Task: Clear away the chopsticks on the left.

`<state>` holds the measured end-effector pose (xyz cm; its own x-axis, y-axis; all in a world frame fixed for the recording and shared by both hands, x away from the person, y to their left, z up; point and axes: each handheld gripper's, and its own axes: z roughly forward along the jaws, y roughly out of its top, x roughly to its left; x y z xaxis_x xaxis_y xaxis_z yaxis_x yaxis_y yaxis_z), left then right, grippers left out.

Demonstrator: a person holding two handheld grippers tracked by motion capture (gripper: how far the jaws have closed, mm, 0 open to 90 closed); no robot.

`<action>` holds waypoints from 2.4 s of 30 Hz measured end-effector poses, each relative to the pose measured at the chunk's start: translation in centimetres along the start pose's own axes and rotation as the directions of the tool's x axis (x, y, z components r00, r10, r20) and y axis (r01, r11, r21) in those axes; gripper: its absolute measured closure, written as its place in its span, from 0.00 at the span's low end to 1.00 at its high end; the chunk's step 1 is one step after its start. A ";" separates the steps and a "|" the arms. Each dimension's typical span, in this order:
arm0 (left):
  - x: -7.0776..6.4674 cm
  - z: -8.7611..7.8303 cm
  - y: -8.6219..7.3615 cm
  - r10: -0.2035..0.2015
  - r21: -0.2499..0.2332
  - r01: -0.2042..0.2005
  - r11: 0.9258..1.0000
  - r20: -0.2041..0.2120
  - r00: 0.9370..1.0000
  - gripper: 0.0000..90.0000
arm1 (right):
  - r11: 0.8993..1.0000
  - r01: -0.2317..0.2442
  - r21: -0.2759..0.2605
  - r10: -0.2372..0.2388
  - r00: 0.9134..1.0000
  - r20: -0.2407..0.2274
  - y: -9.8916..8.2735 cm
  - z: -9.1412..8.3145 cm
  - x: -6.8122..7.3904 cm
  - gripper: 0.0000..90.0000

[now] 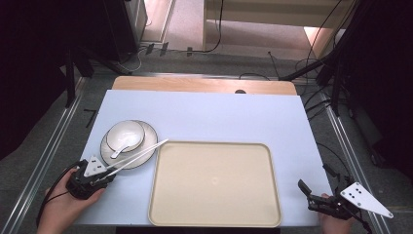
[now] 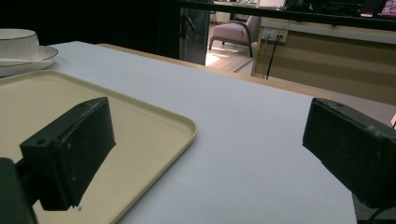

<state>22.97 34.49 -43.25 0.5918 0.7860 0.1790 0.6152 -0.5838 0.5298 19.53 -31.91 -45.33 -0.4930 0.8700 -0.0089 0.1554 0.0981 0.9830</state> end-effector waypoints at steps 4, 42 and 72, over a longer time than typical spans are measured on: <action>-0.1 0.1 0.0 0.019 0.008 -0.019 1.000 0.023 1.000 0.92 | 1.000 0.004 -0.002 -0.004 1.000 0.002 0.0 0.0 -0.1 0.03; -7.1 0.0 4.6 0.005 -0.039 0.004 0.999 0.225 0.974 0.95 | 1.000 -0.002 -0.005 0.002 1.000 0.008 0.0 -0.2 -0.2 0.03; -11.5 2.6 5.5 -0.114 0.042 0.106 0.993 0.351 0.929 0.94 | 1.000 -0.003 -0.007 0.003 1.000 0.008 0.0 -0.3 -0.4 0.03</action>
<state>20.84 21.71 -44.53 0.6627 0.7256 -0.1852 0.6958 -0.5052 0.5105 19.49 -32.37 -45.33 -0.4853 0.8743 -0.0072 0.1508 0.0918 0.9843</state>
